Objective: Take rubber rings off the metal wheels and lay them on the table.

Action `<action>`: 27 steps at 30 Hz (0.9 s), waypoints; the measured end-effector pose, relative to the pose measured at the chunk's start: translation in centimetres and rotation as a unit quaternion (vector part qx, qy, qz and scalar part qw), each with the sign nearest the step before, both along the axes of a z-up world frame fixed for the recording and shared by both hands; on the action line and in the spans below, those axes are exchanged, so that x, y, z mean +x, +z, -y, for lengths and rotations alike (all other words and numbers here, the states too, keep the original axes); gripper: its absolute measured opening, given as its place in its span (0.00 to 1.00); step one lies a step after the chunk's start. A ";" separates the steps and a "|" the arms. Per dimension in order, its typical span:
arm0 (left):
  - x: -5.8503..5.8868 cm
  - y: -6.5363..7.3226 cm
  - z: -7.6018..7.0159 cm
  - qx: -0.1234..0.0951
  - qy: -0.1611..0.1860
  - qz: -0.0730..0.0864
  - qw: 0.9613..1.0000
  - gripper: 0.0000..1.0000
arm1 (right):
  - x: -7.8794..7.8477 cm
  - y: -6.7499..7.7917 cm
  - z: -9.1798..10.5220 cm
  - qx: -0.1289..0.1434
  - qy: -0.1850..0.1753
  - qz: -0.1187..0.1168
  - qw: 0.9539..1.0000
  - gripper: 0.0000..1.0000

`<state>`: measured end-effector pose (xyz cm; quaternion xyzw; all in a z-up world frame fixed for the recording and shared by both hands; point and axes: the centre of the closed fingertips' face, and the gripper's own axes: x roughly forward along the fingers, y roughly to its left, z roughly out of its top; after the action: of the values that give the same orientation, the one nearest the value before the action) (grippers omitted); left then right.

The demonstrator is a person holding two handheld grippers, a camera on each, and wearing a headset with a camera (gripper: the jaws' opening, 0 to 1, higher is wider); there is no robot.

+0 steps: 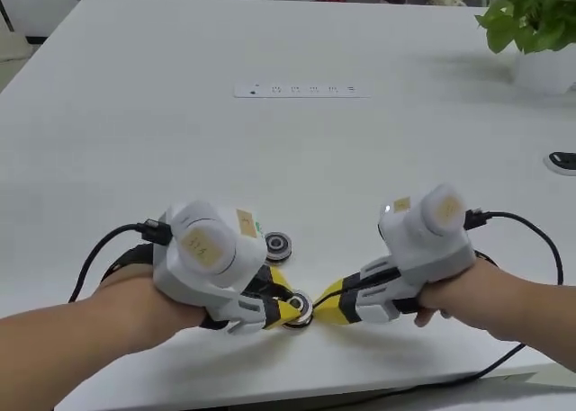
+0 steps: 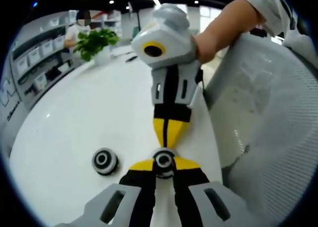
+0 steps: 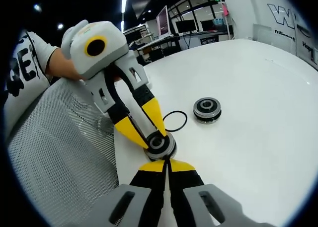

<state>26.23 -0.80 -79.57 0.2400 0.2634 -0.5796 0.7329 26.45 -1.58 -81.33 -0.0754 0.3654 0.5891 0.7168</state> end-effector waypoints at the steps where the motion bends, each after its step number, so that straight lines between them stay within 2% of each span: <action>1: 0.0 0.0 0.0 0.000 0.001 0.000 1.000 0.13 | 0.1 0.1 0.0 0.007 -0.009 -0.009 1.000 0.00; 5: 0.1 0.0 -0.1 0.000 0.004 -0.001 1.000 0.13 | 0.8 0.7 0.2 0.025 -0.034 -0.018 0.999 0.00; 6: 0.1 0.0 -0.1 0.000 0.004 0.000 1.000 0.13 | 0.9 0.9 0.2 0.033 -0.043 -0.028 0.998 0.00; 9: 0.2 0.0 0.0 0.001 0.006 0.000 1.000 0.13 | 0.9 1.3 0.1 0.048 -0.052 -0.037 0.997 0.00; 27: 0.1 0.0 0.0 0.012 0.020 -0.001 1.000 0.12 | 0.0 2.1 -0.7 0.066 -0.044 -0.046 0.996 0.00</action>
<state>26.29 -0.83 -79.59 0.2431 0.2762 -0.5619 0.7409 26.45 -0.88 -79.21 0.0155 0.3610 0.5824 0.7282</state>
